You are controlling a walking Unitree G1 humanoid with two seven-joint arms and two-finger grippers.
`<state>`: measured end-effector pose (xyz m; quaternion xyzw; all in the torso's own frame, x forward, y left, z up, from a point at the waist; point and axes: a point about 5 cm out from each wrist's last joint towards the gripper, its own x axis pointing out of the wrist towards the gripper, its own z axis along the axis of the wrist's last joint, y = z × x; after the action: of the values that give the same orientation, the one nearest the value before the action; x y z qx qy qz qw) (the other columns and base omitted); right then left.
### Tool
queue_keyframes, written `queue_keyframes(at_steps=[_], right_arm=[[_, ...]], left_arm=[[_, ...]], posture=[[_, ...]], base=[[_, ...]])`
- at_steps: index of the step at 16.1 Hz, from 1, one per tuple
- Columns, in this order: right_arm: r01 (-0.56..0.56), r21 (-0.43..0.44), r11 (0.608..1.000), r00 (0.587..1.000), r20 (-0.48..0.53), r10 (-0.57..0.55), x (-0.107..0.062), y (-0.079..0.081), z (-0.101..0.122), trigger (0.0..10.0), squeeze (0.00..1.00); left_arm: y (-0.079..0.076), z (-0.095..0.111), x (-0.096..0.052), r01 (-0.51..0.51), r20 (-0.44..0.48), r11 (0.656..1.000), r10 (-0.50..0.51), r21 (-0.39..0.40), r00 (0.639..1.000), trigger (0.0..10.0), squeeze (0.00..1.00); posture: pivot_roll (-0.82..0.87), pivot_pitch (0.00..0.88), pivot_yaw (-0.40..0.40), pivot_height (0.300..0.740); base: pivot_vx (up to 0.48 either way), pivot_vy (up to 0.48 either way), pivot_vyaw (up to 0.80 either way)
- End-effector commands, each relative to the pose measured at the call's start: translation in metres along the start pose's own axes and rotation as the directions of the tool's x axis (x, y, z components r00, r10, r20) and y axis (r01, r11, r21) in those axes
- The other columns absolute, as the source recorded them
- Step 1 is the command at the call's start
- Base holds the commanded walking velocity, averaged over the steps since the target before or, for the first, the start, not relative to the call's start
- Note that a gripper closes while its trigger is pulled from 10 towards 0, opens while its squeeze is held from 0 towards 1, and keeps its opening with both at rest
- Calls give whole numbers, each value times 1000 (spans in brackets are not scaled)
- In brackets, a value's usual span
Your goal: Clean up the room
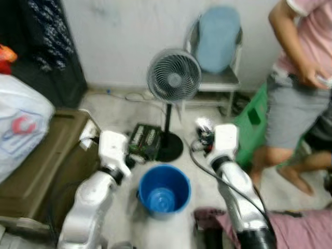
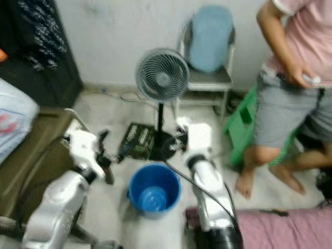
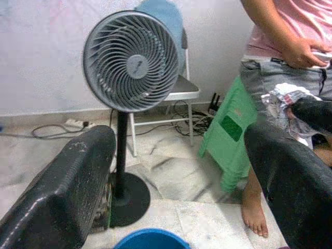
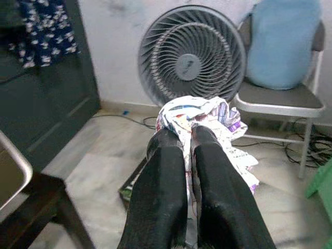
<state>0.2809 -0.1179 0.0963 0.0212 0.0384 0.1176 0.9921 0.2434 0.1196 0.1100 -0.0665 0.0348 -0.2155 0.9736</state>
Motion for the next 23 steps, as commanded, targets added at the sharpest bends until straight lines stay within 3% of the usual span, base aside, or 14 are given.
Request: queue_keyframes(at_steps=[1,7,18,23], right_arm=[[31,-18,999,999,6,-31,-2,-11,2,10000,0],[11,-43,999,1000,13,-10,-1,-8,3,10000,0],[14,-50,999,1000,7,-14,0,-9,1,10000,0],[27,-27,999,1000,15,-26,2,-8,1,10000,0]], left_arm=[[-8,2,4,25,9,1000,-25,-2,1000,10000,0],[-6,2,4,5,6,1000,-6,26,1000,10000,0],[-5,1,7,-18,3,999,18,52,1000,10000,0],[-9,1,9,10,8,1000,-10,25,1000,10000,0]], posture=[[-4,0,-34,740],[-1,0,-40,740],[-3,0,-42,740],[-8,0,-42,740]], base=[[352,0,0],[157,0,81],[0,0,763],[0,0,0]])
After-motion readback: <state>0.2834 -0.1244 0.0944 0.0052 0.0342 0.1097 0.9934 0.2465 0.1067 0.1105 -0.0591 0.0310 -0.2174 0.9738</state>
